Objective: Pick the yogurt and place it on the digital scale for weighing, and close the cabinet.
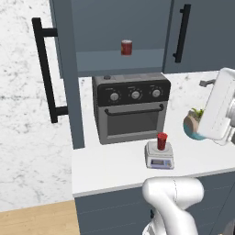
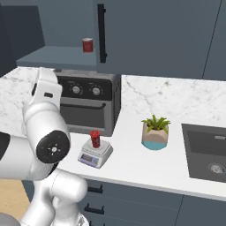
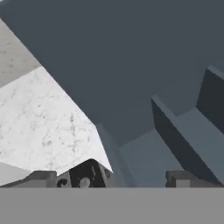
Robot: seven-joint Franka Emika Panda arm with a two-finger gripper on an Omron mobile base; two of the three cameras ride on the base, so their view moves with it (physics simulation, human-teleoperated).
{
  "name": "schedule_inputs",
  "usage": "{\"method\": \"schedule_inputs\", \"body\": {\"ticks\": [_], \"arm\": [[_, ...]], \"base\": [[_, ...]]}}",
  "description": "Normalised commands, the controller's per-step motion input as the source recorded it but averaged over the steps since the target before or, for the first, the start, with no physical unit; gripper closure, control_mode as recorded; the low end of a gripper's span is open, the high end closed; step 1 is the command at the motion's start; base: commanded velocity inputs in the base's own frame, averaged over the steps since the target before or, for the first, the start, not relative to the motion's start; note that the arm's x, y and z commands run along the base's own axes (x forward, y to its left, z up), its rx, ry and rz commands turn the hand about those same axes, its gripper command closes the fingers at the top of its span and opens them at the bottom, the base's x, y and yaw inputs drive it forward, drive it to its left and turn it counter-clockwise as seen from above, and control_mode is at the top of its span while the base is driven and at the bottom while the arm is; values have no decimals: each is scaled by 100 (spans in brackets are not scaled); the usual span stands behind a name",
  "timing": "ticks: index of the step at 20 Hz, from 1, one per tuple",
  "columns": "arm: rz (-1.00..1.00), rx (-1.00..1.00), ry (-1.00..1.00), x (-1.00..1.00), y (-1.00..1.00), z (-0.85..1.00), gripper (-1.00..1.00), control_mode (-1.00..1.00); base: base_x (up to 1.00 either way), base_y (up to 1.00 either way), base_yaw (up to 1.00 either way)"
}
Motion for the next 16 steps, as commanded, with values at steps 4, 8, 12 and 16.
{"method": "schedule_inputs", "body": {"ticks": [4,8,12,16], "arm": [[-5,38,0,91,100,-100,-100,-100],[0,11,-4,84,100,-96,-100,-100],[-4,2,-11,8,100,-89,-100,-100],[-7,15,-10,4,100,-100,-100,-100]], "base": [[0,0,0],[0,0,0],[0,0,0],[0,0,0]]}}
